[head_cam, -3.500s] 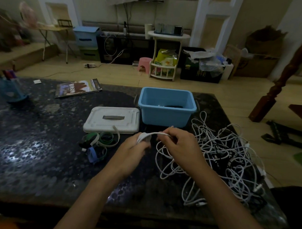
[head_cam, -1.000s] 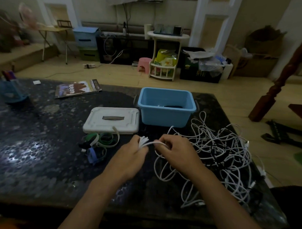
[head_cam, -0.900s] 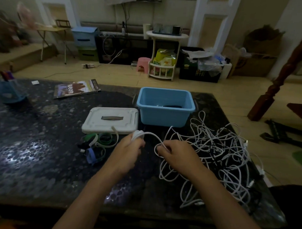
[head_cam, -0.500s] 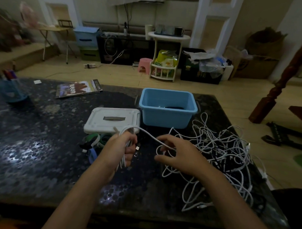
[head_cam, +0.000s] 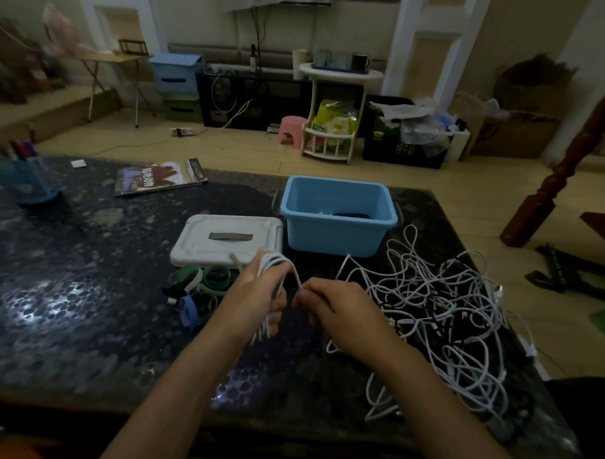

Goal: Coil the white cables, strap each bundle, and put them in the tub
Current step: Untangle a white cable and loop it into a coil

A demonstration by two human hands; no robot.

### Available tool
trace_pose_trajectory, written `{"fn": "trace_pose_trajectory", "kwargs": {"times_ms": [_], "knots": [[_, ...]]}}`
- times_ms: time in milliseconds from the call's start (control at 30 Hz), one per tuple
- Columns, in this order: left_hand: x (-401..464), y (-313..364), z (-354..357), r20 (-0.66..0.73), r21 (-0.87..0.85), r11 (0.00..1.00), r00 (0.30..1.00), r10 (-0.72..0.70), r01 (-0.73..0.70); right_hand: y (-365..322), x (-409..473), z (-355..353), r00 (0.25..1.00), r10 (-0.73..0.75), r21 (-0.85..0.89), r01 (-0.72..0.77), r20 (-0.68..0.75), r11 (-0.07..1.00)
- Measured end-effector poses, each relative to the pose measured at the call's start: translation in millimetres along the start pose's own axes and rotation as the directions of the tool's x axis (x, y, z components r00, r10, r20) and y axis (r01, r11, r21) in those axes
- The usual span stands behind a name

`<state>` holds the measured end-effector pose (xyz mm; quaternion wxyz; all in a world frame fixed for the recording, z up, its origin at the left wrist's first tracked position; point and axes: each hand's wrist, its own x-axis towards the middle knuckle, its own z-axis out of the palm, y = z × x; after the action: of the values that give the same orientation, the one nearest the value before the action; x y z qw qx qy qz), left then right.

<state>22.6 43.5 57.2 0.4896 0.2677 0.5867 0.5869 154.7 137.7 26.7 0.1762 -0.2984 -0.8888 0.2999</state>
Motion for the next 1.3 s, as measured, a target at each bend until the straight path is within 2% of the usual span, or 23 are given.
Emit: {"fn": "trace_pose_trajectory", "kwargs": {"times_ms": [167,267,333,400,500,633,733,900,967,1033,1067,1133,1300], "knots": [[1,-2,1,0.009,0.044,0.999,1.000,0.025,-0.026,2,-1,0,0.998,-0.028,0.003,0.028,0.052,1.000],[2,0,0,-0.072,0.035,0.998,0.996,0.052,-0.049,10,-2,-3,0.992,0.003,-0.047,0.003,0.129,0.999],[4,-1,-1,-0.132,0.088,0.992,0.986,0.099,-0.088,18,-3,-5,0.984,0.026,-0.114,-0.006,0.178,0.993],[4,-2,-2,-0.194,0.127,0.986,0.972,0.134,-0.111,26,-3,-5,0.986,0.046,-0.191,-0.014,0.163,0.982],[1,2,2,-0.158,-0.093,0.984,0.978,0.135,-0.150,36,-2,-6,0.985,0.110,-0.231,-0.077,0.133,0.970],[-5,14,3,-0.144,-0.368,0.899,0.969,0.199,-0.239,50,-3,-7,0.954,0.205,-0.281,-0.139,0.219,0.950],[-6,23,-11,-0.157,-0.457,0.850,0.964,0.213,-0.262,49,-4,-12,0.945,0.212,-0.232,-0.154,0.249,0.960],[-4,22,-18,-0.341,-0.254,0.925,0.921,0.188,-0.282,18,-5,-11,0.961,0.018,-0.013,-0.015,0.277,1.000],[-2,18,-22,-0.408,-0.011,0.965,0.882,0.236,-0.263,3,-6,-7,0.976,-0.052,0.113,0.029,0.213,0.993],[-2,13,-24,-0.420,0.354,0.917,0.844,0.333,-0.186,-7,-6,-5,0.983,-0.092,0.209,0.058,0.156,0.976],[-3,11,-24,-0.387,0.487,0.858,0.841,0.377,-0.161,-9,-6,-3,0.985,-0.109,0.224,0.077,0.137,0.971],[-4,7,-22,-0.281,0.614,0.774,0.874,0.397,-0.154,-10,-5,-1,0.988,-0.123,0.226,0.099,0.094,0.969],[-4,5,-18,-0.006,0.735,0.660,0.972,0.233,-0.153,-8,-3,-5,0.993,-0.121,0.296,0.111,0.014,0.949]]}}
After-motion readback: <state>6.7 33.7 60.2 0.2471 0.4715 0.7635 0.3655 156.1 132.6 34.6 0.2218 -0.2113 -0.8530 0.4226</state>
